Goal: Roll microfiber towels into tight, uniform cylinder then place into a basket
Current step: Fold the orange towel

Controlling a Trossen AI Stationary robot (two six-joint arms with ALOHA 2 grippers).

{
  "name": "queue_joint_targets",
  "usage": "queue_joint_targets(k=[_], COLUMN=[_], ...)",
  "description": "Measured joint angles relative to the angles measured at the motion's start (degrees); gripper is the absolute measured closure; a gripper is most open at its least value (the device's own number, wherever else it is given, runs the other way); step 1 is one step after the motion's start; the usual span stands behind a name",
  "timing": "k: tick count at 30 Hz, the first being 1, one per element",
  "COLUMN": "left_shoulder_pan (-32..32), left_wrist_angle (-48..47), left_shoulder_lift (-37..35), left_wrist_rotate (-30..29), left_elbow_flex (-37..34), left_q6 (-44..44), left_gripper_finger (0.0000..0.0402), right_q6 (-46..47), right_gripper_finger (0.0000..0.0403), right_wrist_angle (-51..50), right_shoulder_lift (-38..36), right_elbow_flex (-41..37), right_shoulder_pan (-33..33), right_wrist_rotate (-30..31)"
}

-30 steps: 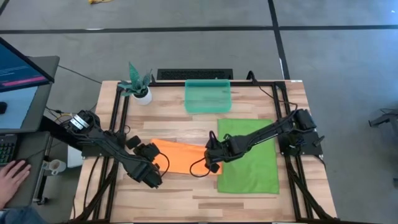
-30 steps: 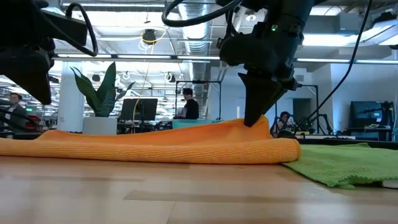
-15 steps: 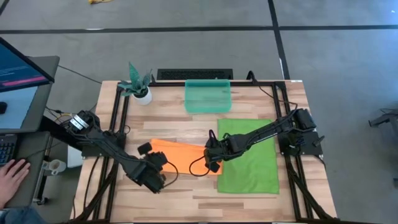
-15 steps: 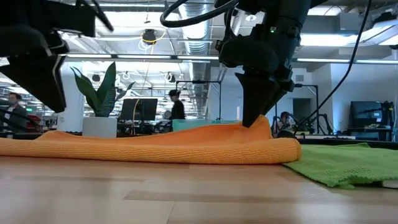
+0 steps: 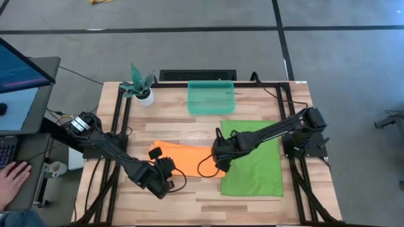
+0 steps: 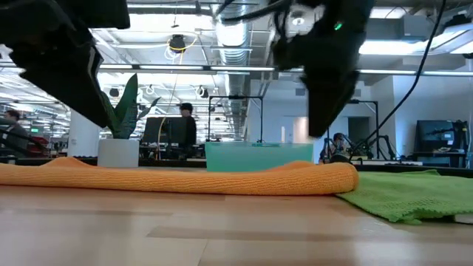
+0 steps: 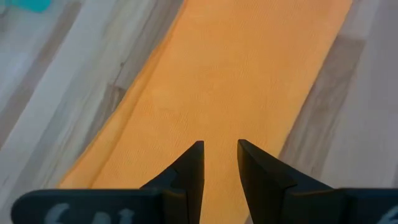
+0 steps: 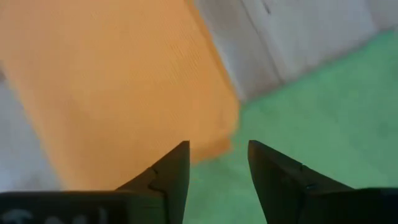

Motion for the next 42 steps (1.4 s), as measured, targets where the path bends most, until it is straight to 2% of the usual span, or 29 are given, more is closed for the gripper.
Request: queue_joint_targets(k=[5,10,14,19,23,26,29,33,36,39,42], left_shoulder_pan=[0.1,1.3,2.9,5.0,7.0,9.3,12.7,16.9,18.5,18.6,17.2], left_wrist_angle=[14.9,17.7,17.6,17.1,14.7,10.6,4.0,-7.1,-10.5,-9.5,-3.1], left_shoulder_lift=[0.1,0.0,0.0,0.0,-0.2,-0.2,-0.1,0.1,-0.9,-2.6,-3.8], left_wrist_rotate=[-2.6,-2.2,2.5,6.8,7.2,6.2,2.9,-0.1,-1.9,-2.7,-2.4], left_elbow_flex=[-6.9,-10.1,-11.8,-13.8,-14.1,-14.1,-14.2,-13.1,-11.1,-9.2,-8.0], left_q6=[2.7,1.2,1.0,4.6,14.0,24.1,28.6,28.2,27.4,27.0,23.8], left_gripper_finger=[0.0313,0.0313,0.0313,0.0313,0.0313,0.0313,0.0313,0.0313,0.0313,0.0313,0.0313], right_q6=[-0.3,-0.7,-0.8,-1.7,-2.3,-2.3,-2.3,-2.3,-2.2,-2.2,-2.2], right_gripper_finger=[0.0234,0.0248,0.0261,0.028,0.0292,0.0296,0.0296,0.0296,0.0296,0.0296,0.0296], right_wrist_angle=[1.7,1.7,1.6,1.3,1.5,1.8,1.8,1.7,1.8,2.3,2.9], right_shoulder_lift=[-3.2,-4.7,-5.6,-6.2,-6.1,-6.1,-6.1,-6.3,-7.3,-8.1,-8.1], right_elbow_flex=[-0.2,-0.2,-0.2,-0.2,-0.2,-0.2,-0.2,-0.2,-0.2,-0.2,-0.1], right_shoulder_pan=[3.4,7.1,8.3,8.1,6.6,5.1,3.9,3.3,3.5,4.1,5.0], right_wrist_rotate=[5.8,11.3,15.8,17.8,17.8,17.8,17.8,17.7,17.8,17.8,17.9])
